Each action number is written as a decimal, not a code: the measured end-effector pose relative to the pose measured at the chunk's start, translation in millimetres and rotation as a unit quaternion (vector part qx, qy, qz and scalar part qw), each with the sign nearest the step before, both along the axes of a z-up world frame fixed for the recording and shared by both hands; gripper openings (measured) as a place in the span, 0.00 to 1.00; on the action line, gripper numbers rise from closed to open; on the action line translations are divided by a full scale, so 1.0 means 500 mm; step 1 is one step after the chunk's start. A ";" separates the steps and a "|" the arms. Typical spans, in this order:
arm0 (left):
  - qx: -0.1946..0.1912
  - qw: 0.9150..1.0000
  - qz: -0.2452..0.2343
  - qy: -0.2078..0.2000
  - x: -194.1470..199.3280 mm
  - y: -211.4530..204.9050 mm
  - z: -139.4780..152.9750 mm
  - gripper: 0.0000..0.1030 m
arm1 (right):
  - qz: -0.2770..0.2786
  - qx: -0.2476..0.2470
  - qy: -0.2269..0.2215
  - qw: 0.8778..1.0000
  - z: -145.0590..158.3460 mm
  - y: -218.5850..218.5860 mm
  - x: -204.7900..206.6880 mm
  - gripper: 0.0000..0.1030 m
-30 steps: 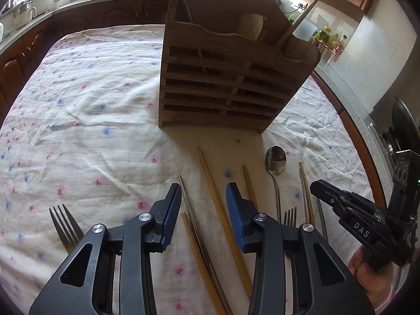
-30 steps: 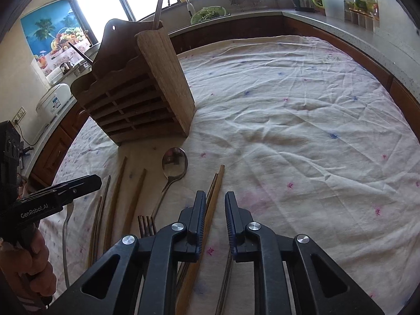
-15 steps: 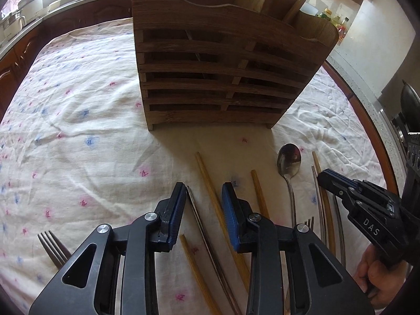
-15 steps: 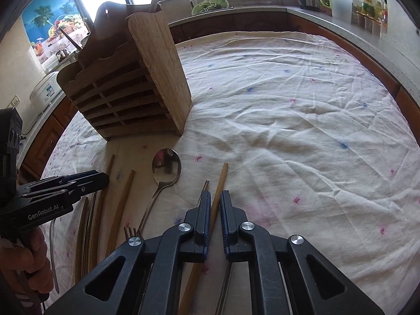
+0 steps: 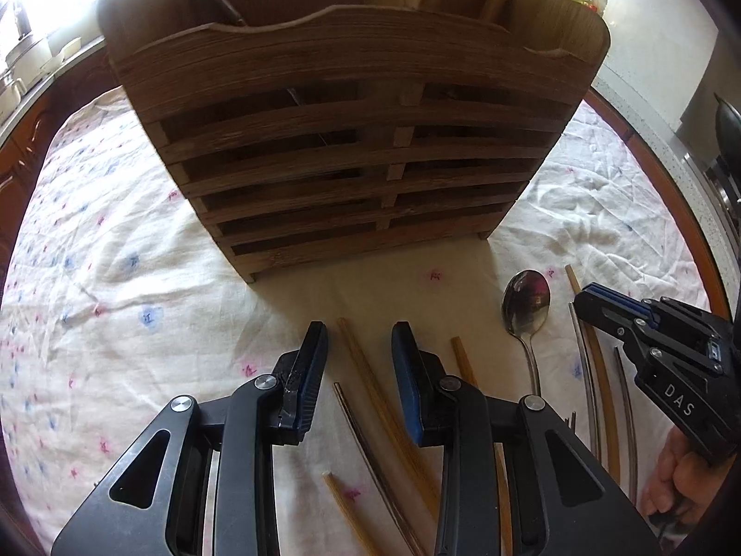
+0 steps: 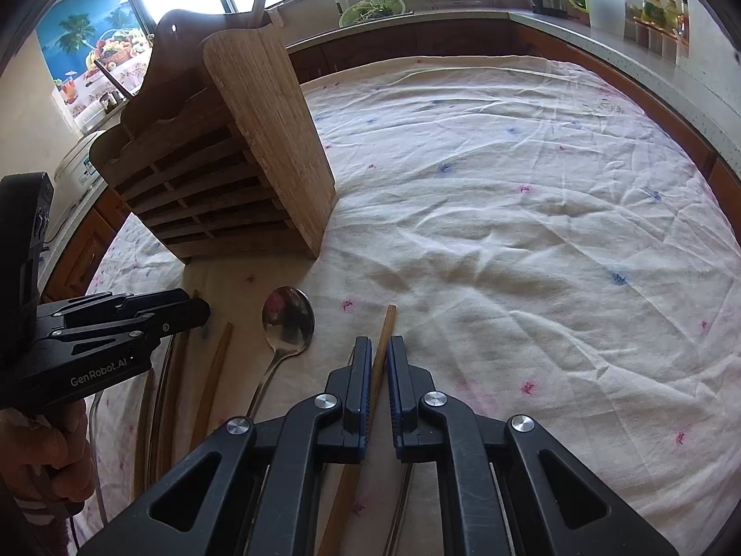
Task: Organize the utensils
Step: 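Close the left tool on a wooden chopstick while the right tool grasps another wooden chopstick, then raise both held chopsticks and lower them into the wooden holder, then open both tools to drop the chopsticks into the holder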
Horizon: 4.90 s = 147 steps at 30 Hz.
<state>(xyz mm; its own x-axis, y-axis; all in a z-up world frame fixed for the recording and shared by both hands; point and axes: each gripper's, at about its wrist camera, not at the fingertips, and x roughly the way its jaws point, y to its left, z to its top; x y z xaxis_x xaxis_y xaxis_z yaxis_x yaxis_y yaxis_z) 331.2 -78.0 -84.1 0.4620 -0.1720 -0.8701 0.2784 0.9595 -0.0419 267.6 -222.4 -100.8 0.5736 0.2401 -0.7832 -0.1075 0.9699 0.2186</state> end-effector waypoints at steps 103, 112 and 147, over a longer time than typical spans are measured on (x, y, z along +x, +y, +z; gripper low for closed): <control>-0.202 0.916 0.148 -0.313 0.027 0.227 0.344 0.04 | -0.040 0.102 -0.249 0.962 0.330 0.008 0.093 0.05; -0.200 0.923 0.147 -0.293 0.038 0.224 0.324 0.04 | -0.041 0.100 -0.238 0.965 0.318 0.008 0.102 0.05; -0.177 0.939 0.172 -0.239 -0.148 0.256 0.280 0.87 | -0.042 0.124 -0.251 0.959 0.307 -0.048 -0.080 0.95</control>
<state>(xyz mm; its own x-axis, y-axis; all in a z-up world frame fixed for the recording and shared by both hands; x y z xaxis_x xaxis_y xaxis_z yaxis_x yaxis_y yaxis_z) 257.0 50.1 55.9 0.8666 -0.1800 -0.4654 0.0220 0.9456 -0.3247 227.8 -246.4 52.8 0.8892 0.3193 -0.3278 -0.1829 0.9046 0.3849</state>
